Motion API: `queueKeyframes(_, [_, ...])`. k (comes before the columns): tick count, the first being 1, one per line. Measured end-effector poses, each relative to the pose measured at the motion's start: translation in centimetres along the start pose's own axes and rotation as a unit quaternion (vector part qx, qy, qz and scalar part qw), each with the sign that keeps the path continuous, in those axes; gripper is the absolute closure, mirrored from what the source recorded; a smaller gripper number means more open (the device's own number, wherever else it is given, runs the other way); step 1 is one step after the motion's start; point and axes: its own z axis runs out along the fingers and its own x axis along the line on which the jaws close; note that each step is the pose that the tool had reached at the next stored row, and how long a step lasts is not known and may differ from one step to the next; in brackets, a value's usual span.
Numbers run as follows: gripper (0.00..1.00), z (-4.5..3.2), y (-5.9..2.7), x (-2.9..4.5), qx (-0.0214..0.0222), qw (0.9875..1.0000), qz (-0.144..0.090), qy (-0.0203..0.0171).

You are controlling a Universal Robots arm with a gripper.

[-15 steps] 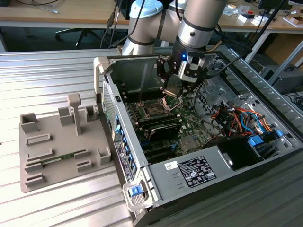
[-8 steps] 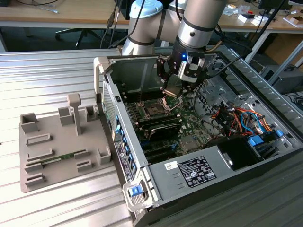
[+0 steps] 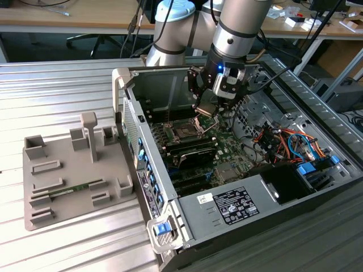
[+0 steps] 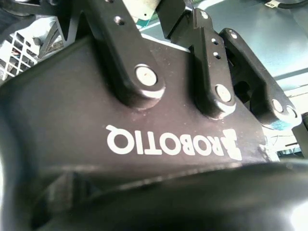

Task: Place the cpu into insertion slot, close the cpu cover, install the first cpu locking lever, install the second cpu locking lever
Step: 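Place the cpu into insertion slot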

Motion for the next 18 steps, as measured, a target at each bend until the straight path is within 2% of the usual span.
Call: queueKeyframes(18, [0.45, 0.09, -0.01, 0.0, 0.0, 1.0, 0.006, -0.0003])
